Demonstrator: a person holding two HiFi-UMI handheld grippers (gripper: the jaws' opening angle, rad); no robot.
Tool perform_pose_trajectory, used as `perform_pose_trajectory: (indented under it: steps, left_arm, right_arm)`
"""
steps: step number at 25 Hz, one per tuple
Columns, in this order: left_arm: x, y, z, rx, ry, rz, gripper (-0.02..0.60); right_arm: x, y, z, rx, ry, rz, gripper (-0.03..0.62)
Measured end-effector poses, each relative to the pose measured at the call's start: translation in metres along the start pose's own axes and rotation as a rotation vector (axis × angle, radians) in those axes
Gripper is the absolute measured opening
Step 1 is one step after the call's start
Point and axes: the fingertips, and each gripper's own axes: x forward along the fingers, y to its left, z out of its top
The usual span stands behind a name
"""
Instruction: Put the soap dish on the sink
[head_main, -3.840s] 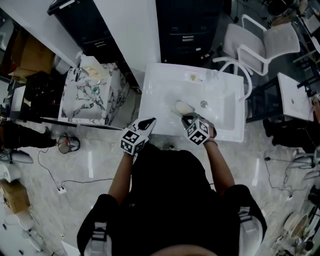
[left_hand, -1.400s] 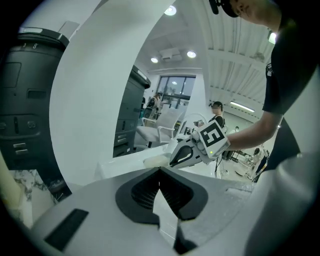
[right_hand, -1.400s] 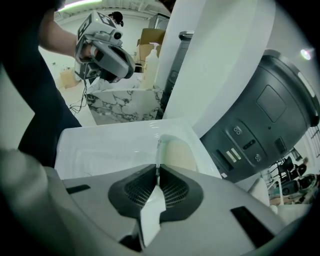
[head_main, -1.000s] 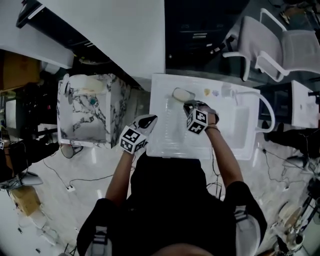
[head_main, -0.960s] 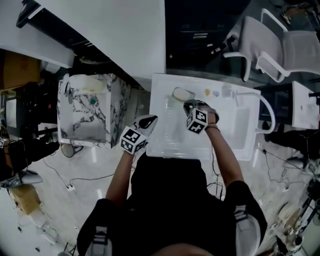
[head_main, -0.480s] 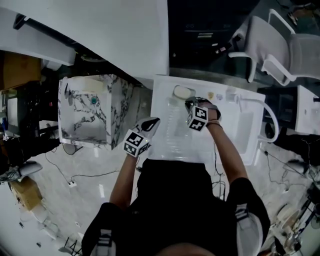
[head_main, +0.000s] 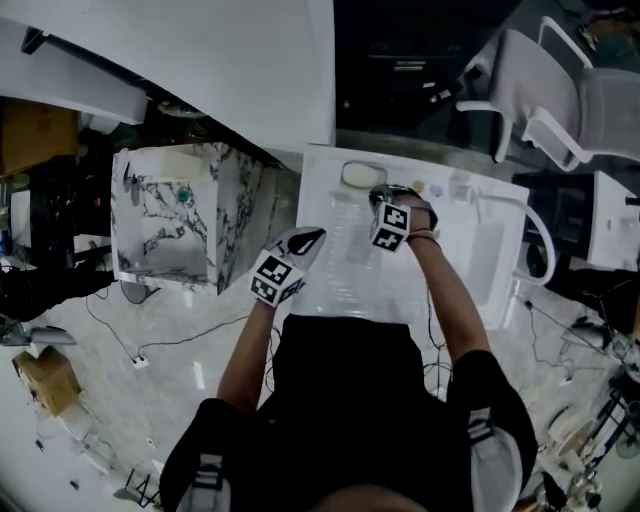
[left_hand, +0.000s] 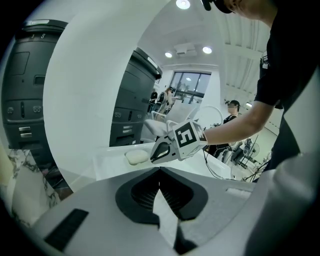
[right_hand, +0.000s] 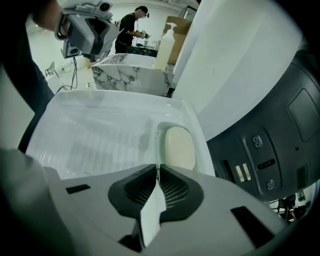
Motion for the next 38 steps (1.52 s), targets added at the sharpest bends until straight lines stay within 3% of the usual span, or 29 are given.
perform_pose_trajectory:
  steps: [22,29,38]
  left_arm:
    - [-0.009,-0.011,0.011,0.043,-0.025,-0.003,0.000]
    - [-0.013,-0.022,0.011,0.068,-0.023,-0.021,0.000]
    - [-0.022,-0.042,0.020,0.111,-0.048,-0.046,0.000]
  right_arm:
    - [-0.026,-0.004,-0.004,0.078,-0.047,-0.131,0.057]
    - [-0.054,0.011,-0.021,0.194,-0.059,-0.163,0.040]
    - [-0.100,0.062,-0.023,0.393,-0.201,-0.124,-0.003]
